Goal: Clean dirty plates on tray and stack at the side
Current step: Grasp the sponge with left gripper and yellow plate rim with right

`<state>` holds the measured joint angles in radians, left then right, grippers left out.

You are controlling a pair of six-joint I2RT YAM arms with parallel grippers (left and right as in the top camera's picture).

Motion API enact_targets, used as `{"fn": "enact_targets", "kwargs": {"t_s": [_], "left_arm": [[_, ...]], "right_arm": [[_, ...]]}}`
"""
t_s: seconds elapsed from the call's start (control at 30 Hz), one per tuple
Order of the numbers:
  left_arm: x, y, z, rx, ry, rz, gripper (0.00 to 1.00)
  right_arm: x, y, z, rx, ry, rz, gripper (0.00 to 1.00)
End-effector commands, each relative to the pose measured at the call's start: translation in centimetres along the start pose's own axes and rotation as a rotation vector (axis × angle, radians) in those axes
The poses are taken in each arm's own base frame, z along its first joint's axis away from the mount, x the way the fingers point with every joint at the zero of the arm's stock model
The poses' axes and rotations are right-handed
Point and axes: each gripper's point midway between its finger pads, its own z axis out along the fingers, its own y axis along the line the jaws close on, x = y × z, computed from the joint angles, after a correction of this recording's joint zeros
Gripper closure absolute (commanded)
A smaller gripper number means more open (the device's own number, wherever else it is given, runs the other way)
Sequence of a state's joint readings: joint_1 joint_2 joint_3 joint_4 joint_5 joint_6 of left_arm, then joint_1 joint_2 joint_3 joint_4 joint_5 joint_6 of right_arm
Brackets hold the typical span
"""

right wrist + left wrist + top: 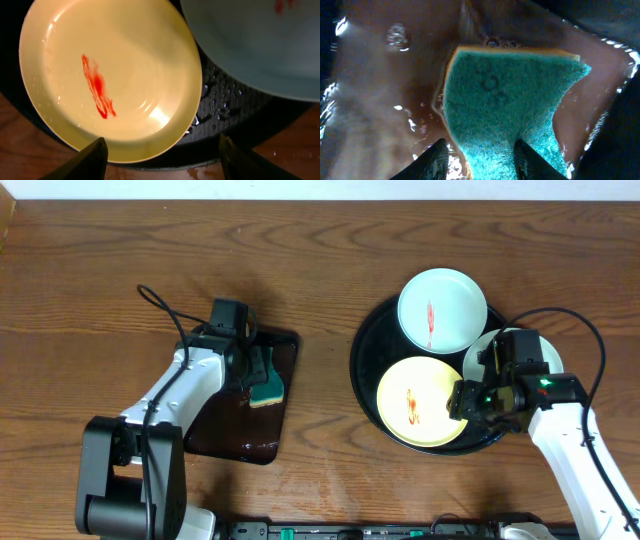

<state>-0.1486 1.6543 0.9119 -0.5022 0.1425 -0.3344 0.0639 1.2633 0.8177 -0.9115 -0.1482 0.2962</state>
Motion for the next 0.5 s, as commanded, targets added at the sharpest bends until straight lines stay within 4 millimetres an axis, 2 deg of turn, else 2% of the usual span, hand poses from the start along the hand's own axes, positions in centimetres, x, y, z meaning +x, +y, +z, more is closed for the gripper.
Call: {"fn": "enact_targets", "kwargs": {"t_s": [0.0,0.13,0.33,0.4,0.47], "left_arm": [[1.3,-0.9,0.3,0.063,0.042,-0.078,0.59],[0.8,-1.1,-0.6,0.061,0.043,-0.106,0.59],[-1.7,-2.0,-4.9,0.042,-0.023,-0.050,0.57],[-1.9,-2.3,-5.4,0.036,-0.039,-0.026,0.53],[-1.4,-2.4,-5.0,0.020,-0.027,-0.014,0.53]], "right_arm": [[-0.5,-0.8,0.0,0.010,-0.017,0.001,0.31],[-0.4,-0.5,-0.1,-0.016,-0.009,0.010,0.31],[-0.5,-0.4,-0.1,-0.021,-0.014,0.009,0.30],[-0.6,-0.4,-0.1,-0.022,-0.017,0.009,0.30],[-0.7,-0.4,-0.1,-0.023,-0.021,0.008,0.30]]}}
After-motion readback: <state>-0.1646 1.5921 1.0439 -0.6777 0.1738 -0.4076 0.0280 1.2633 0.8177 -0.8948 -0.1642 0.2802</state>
